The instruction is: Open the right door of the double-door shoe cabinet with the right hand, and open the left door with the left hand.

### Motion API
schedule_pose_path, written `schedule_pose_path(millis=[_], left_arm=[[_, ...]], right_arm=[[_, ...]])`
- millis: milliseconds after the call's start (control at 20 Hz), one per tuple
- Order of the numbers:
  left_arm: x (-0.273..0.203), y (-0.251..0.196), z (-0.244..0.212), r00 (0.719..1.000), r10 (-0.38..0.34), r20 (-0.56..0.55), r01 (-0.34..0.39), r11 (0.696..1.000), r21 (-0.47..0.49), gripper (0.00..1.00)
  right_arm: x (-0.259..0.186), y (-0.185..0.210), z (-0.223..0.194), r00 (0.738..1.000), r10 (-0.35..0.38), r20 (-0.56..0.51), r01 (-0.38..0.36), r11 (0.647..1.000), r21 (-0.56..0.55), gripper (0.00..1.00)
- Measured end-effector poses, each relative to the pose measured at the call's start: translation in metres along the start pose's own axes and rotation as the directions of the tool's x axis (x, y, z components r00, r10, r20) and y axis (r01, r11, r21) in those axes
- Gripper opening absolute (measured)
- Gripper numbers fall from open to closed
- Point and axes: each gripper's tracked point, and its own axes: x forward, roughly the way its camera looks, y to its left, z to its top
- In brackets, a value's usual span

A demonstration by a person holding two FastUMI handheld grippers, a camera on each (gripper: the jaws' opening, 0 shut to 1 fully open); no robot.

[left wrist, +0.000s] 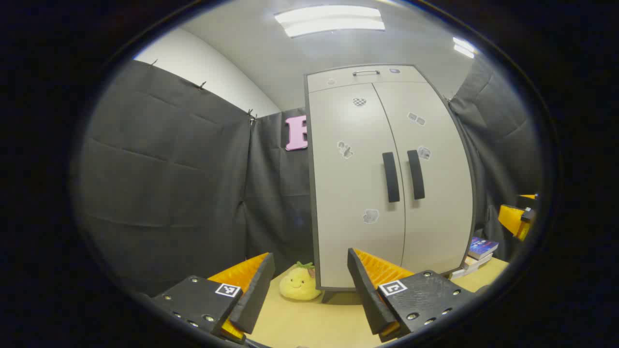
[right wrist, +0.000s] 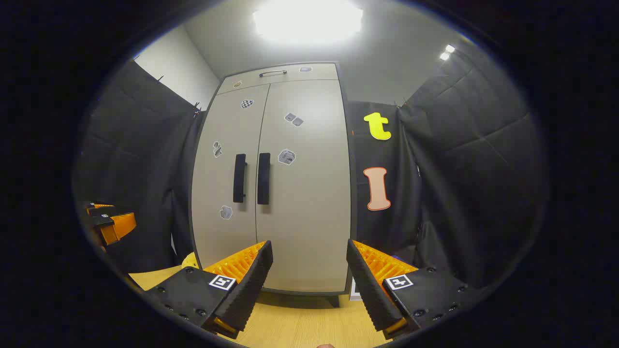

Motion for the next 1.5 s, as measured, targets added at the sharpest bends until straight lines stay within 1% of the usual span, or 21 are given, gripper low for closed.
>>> schedule_pose_path(millis=[500,550,600,800,1100,1300,1500], left_arm=[[-0.003,0.011,0.000,1.000,0.031,0.006,-0.031,1.000,-0.006,0.88],[-0.004,0.012,0.001,1.000,0.030,0.007,-0.030,1.000,-0.009,0.88],[-0.004,0.012,0.001,1.000,0.028,0.008,-0.027,1.000,-0.011,0.88],[-0.008,0.011,0.005,1.000,0.016,0.010,-0.016,1.000,-0.003,0.88],[-0.004,0.010,0.000,1.000,-0.004,-0.010,0.003,1.000,-0.029,0.88],[-0.006,0.009,0.002,1.000,-0.015,-0.009,0.015,0.999,-0.029,0.88],[-0.008,0.010,0.003,1.000,-0.014,-0.010,0.013,1.000,-0.025,0.88]], right_arm=[[0.002,0.013,0.000,1.000,0.019,0.003,-0.019,1.000,-0.002,0.96],[0.001,0.014,0.000,1.000,0.021,0.003,-0.021,1.000,-0.001,0.94],[0.000,0.014,0.001,1.000,0.021,0.004,-0.021,1.000,-0.002,0.96],[-0.002,0.013,0.002,1.000,0.014,0.003,-0.014,1.000,-0.002,0.96],[-0.001,0.014,0.003,1.000,0.008,-0.018,-0.008,1.000,0.004,0.96],[0.003,0.015,0.009,1.000,0.004,-0.019,-0.004,1.000,0.004,0.96],[0.011,0.023,0.020,1.000,0.021,-0.016,-0.021,1.000,0.022,0.96]])
